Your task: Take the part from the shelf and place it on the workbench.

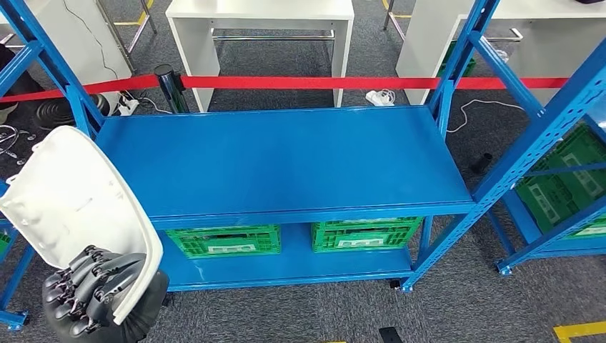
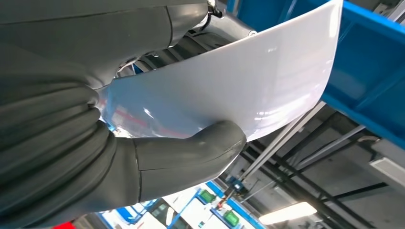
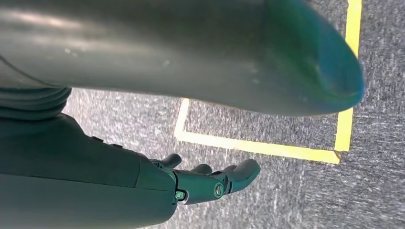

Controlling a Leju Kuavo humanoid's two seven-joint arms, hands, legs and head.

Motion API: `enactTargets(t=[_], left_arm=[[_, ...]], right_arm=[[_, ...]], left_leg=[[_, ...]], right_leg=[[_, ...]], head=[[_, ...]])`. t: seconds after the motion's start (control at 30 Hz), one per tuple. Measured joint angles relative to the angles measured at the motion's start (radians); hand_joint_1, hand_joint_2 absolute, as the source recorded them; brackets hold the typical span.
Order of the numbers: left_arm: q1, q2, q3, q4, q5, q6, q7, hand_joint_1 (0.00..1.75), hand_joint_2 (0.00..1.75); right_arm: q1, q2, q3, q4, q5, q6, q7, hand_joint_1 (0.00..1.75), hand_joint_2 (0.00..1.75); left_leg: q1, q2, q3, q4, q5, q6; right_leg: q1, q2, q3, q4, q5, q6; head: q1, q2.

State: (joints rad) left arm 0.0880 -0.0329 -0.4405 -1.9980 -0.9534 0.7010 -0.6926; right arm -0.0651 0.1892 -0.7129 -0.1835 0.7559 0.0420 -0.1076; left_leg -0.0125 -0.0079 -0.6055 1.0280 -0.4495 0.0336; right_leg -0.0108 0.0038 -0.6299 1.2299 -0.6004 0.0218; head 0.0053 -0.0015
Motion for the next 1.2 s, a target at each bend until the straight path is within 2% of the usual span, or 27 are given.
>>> enactTargets(t=[0.07,0.1,0.17,0.23,0.27,0.3,0.33,0.37,0.4,0.43,0.47,0.5,0.57,0.6,0.63,0.73,0.77,0.8,0.83,0.9,0.93,0.97,1.0,1.03,1.1,1.13,1.2], left_arm=[[0.015,0.0,0.004,-0.009,-0.006,0.0,0.004,1.75,1.75],[0.022,0.0,0.008,-0.013,-0.009,-0.001,0.006,1.75,1.75],[0.033,-0.001,0.014,-0.02,-0.015,-0.001,0.009,1.75,1.75],[0.042,-0.002,0.018,-0.023,-0.019,-0.002,0.01,1.75,1.75],[0.048,-0.003,0.021,-0.024,-0.022,-0.002,0.011,1.75,1.75],[0.053,-0.004,0.023,-0.024,-0.024,-0.002,0.011,1.75,1.75],[0.058,-0.005,0.025,-0.025,-0.026,-0.002,0.012,1.75,1.75],[0.061,-0.006,0.027,-0.026,-0.027,-0.002,0.013,1.75,1.75],[0.064,-0.008,0.029,-0.026,-0.028,-0.002,0.013,1.75,1.75],[0.067,-0.01,0.03,-0.026,-0.028,-0.002,0.014,1.75,1.75],[0.07,-0.011,0.032,-0.026,-0.028,-0.002,0.014,1.75,1.75],[0.071,-0.012,0.033,-0.027,-0.029,-0.002,0.014,1.75,1.75],[0.071,-0.015,0.034,-0.029,-0.03,-0.002,0.014,1.75,1.75],[0.071,-0.016,0.034,-0.031,-0.031,-0.002,0.014,1.75,1.75],[0.071,-0.017,0.035,-0.032,-0.031,-0.002,0.014,1.75,1.75],[0.071,-0.019,0.038,-0.034,-0.03,-0.002,0.013,1.75,1.75],[0.07,-0.021,0.039,-0.034,-0.028,-0.002,0.013,1.75,1.75],[0.069,-0.022,0.04,-0.034,-0.024,-0.002,0.012,1.75,1.75],[0.067,-0.022,0.04,-0.033,-0.018,-0.002,0.011,1.75,1.75],[0.061,-0.022,0.039,-0.029,0.006,-0.002,0.008,1.75,1.75],[0.055,-0.021,0.036,-0.025,0.029,-0.002,0.006,1.75,1.75],[0.047,-0.02,0.03,-0.02,0.056,-0.002,0.003,1.75,1.75],[0.035,-0.018,0.021,-0.014,0.085,-0.002,0.0,1.75,1.75],[0.021,-0.016,0.009,-0.006,0.11,-0.002,-0.002,1.75,1.75],[-0.008,-0.014,-0.014,0.009,0.137,-0.005,-0.004,1.75,1.75],[-0.021,-0.014,-0.024,0.019,0.146,-0.008,-0.005,1.75,1.75],[-0.039,-0.014,-0.04,0.039,0.165,-0.014,-0.005,1.75,1.75]], right_arm=[[-0.005,-0.004,0.007,0.0,0.01,0.001,0.002,0.0,0.0],[-0.006,-0.005,0.01,0.0,0.014,0.001,0.003,0.0,0.0],[-0.008,-0.006,0.016,0.0,0.02,0.0,0.007,0.0,0.0],[-0.007,-0.007,0.019,0.0,0.024,-0.001,0.009,0.0,0.0],[-0.007,-0.007,0.022,0.0,0.027,-0.002,0.013,0.0,0.0],[-0.006,-0.007,0.024,0.0,0.031,-0.004,0.018,0.0,0.0],[-0.006,-0.007,0.027,0.0,0.035,-0.007,0.027,0.0,0.0],[-0.005,-0.007,0.029,0.0,0.038,-0.01,0.035,0.0,0.0],[-0.003,-0.008,0.03,0.0,0.041,-0.012,0.041,0.0,0.0],[-0.002,-0.008,0.03,0.0,0.042,-0.013,0.045,0.0,0.0],[-0.001,-0.008,0.031,0.0,0.043,-0.015,0.046,0.0,0.0],[-0.001,-0.008,0.031,0.0,0.043,-0.015,0.047,0.0,0.0],[-0.002,-0.008,0.034,0.0,0.044,-0.016,0.047,0.0,0.0],[-0.002,-0.009,0.035,0.0,0.045,-0.017,0.047,0.0,0.0],[-0.002,-0.009,0.035,0.0,0.046,-0.02,0.046,0.0,0.0],[-0.003,-0.012,0.036,0.0,0.053,-0.038,0.039,0.0,0.0],[-0.003,-0.013,0.037,0.0,0.056,-0.043,0.035,0.0,0.0],[-0.003,-0.015,0.037,0.0,0.059,-0.048,0.032,0.0,0.0],[-0.004,-0.018,0.037,0.0,0.063,-0.05,0.029,0.0,0.0],[-0.006,-0.022,0.04,0.0,0.069,-0.052,0.024,0.0,0.0],[-0.008,-0.025,0.042,0.0,0.071,-0.052,0.021,0.0,0.0],[-0.011,-0.028,0.043,0.0,0.072,-0.053,0.017,0.0,0.0],[-0.015,-0.031,0.044,0.0,0.072,-0.053,0.013,0.0,0.0],[-0.02,-0.033,0.045,0.0,0.072,-0.054,0.008,0.0,0.0],[-0.036,-0.039,0.045,-0.001,0.072,-0.054,0.003,0.0,0.0],[-0.042,-0.041,0.045,-0.002,0.073,-0.054,0.004,0.0,0.0],[-0.048,-0.044,0.045,-0.002,0.075,-0.054,0.01,0.0,0.0]], left_leg=[[0.0,-0.002,-0.006,0.008,0.002,-0.007],[-0.001,-0.003,-0.007,0.011,0.003,-0.012],[-0.001,-0.007,-0.009,0.012,0.009,-0.026],[0.0,-0.009,-0.015,0.014,0.01,-0.04],[0.001,-0.008,-0.022,0.027,-0.007,-0.047],[0.003,-0.007,-0.033,0.058,-0.039,-0.053],[0.006,-0.005,-0.049,0.107,-0.084,-0.059],[0.008,-0.003,-0.067,0.168,-0.13,-0.063],[0.01,-0.001,-0.081,0.227,-0.163,-0.067],[0.012,0.0,-0.083,0.264,-0.177,-0.069],[0.012,0.001,-0.068,0.266,-0.17,-0.07],[0.013,0.001,-0.032,0.228,-0.148,-0.069],[0.012,0.002,0.071,0.083,-0.109,-0.062],[0.01,0.002,0.11,0.025,-0.099,-0.058],[0.007,0.002,0.129,-0.011,-0.098,-0.054],[0.004,0.004,0.118,-0.026,-0.084,-0.034],[0.006,0.005,0.111,-0.03,-0.075,-0.026],[0.009,0.007,0.102,-0.033,-0.064,-0.018],[0.01,0.009,0.092,-0.034,-0.053,-0.012],[0.009,0.009,0.068,-0.03,-0.036,-0.008],[0.009,0.009,0.056,-0.026,-0.028,-0.008],[0.009,0.01,0.042,-0.02,-0.021,-0.008],[0.008,0.01,0.028,-0.014,-0.014,-0.009],[0.008,0.009,0.014,-0.007,-0.008,-0.011],[0.008,0.01,-0.006,0.004,0.004,-0.019],[0.007,0.011,-0.01,0.008,0.009,-0.024],[0.007,0.012,-0.012,0.007,0.021,-0.037]], right_leg=[[0.002,0.001,0.074,-0.129,0.046,-0.008],[0.004,0.002,0.095,-0.168,0.059,-0.014],[0.009,0.004,0.099,-0.184,0.066,-0.028],[0.007,0.0,0.092,-0.194,0.072,-0.042],[0.005,-0.003,0.087,-0.198,0.08,-0.049],[0.002,-0.005,0.081,-0.201,0.088,-0.055],[0.001,-0.007,0.073,-0.201,0.095,-0.059],[0.001,-0.009,0.064,-0.2,0.101,-0.061],[0.002,-0.011,0.053,-0.198,0.108,-0.061],[0.002,-0.014,0.042,-0.197,0.115,-0.06],[0.002,-0.016,0.033,-0.195,0.122,-0.058],[0.002,-0.017,0.025,-0.194,0.128,-0.056],[0.002,-0.018,0.015,-0.192,0.14,-0.05],[0.002,-0.017,0.012,-0.193,0.147,-0.045],[0.002,-0.017,0.011,-0.193,0.153,-0.039],[0.001,-0.015,0.007,-0.198,0.167,-0.019],[0.001,-0.013,0.001,-0.189,0.156,-0.013],[0.002,-0.011,-0.011,-0.164,0.127,-0.007],[0.001,-0.009,-0.027,-0.119,0.083,-0.002],[0.0,-0.008,-0.06,0.0,-0.002,0.005],[0.0,-0.008,-0.067,0.045,-0.018,0.006],[0.0,-0.008,-0.058,0.06,-0.013,0.006],[0.0,-0.008,-0.033,0.041,0.008,0.005],[0.001,-0.008,0.009,-0.012,0.034,0.002],[0.004,-0.007,0.097,-0.142,0.055,-0.009],[0.007,-0.007,0.121,-0.185,0.055,-0.015],[0.012,-0.006,0.124,-0.206,0.059,-0.028]], head=[[0.0,0.0],[0.0,0.0],[-0.001,0.0],[-0.001,0.0],[-0.002,0.0],[-0.003,0.0],[-0.004,0.0],[-0.005,0.0],[-0.005,0.0],[-0.005,0.0],[-0.005,0.0],[-0.005,0.0],[-0.005,0.0],[-0.005,0.0],[-0.005,0.0],[-0.005,0.0],[-0.003,0.0],[-0.002,0.0],[0.0,0.0],[0.003,0.0],[0.003,0.0],[0.003,0.0],[0.003,0.0],[0.003,0.0],[0.002,0.0],[0.003,0.0],[0.003,0.0]])
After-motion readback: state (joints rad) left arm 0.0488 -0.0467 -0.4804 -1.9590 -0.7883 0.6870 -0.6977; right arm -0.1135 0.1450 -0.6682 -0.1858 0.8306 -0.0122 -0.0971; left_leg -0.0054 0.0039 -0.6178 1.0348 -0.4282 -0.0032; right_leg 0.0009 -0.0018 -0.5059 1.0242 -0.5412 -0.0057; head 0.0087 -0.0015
